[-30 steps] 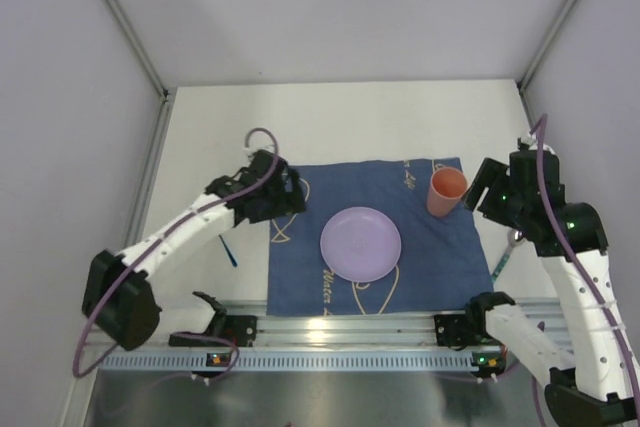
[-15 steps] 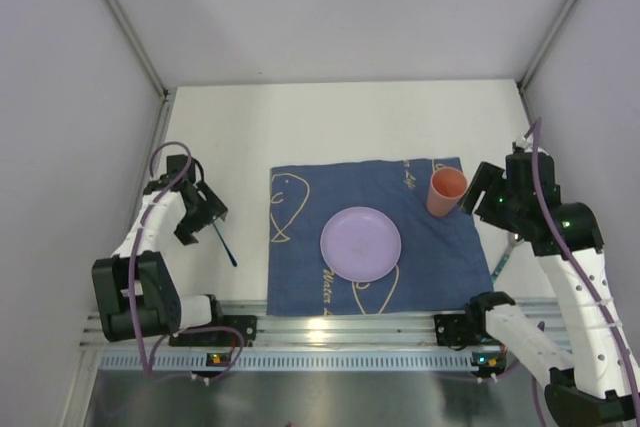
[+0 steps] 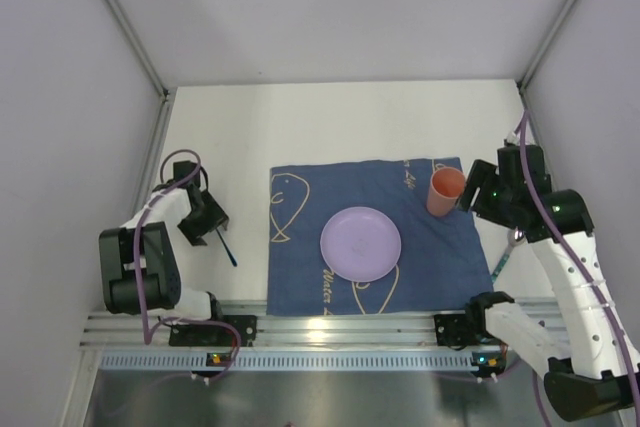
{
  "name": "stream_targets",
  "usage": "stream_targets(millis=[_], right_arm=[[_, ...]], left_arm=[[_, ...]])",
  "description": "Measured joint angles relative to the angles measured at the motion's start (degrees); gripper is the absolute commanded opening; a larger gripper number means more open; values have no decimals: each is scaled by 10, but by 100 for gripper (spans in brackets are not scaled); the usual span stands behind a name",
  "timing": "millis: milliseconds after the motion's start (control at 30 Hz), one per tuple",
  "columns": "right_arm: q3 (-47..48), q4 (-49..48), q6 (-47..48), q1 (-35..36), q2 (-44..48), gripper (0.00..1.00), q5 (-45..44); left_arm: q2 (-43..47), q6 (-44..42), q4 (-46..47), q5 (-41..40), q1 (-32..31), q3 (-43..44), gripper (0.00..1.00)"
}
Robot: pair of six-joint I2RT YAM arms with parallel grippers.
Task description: Set the dinner table for one person
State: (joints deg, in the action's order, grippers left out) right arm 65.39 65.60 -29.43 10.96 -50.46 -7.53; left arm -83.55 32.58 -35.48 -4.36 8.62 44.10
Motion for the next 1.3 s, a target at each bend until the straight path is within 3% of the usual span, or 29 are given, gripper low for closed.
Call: stream_targets(millis=[67,100,200,300,367,767,1033,1300], right_arm=[[1,0,3,0,-6,69,-1],[2,0,4,0,-9,69,-2],[5,0,9,0,-17,68,-3],[8,-1,11,0,-25,68,-4],[9,-1,14,1,-28,68,-6],[9,-1,19,2,-34,68,-23],[10,-5,20,3,-34,68,-31],[10,-7,24,3,-33,68,-41]], left_arm=[[-4,-3,6,-7,2,1,51],[-6,-5,9,-11,3,2,42],[-18,-10,22,-15,5,10,31],[-39,-12,38,-14,7,23,8],[-50,-17,49,-7,8,31,0],[-70,-74,50,68,0,83,0],[-12,-155,36,124,-123,190,0],[3,-152,42,169,-238,155,0]])
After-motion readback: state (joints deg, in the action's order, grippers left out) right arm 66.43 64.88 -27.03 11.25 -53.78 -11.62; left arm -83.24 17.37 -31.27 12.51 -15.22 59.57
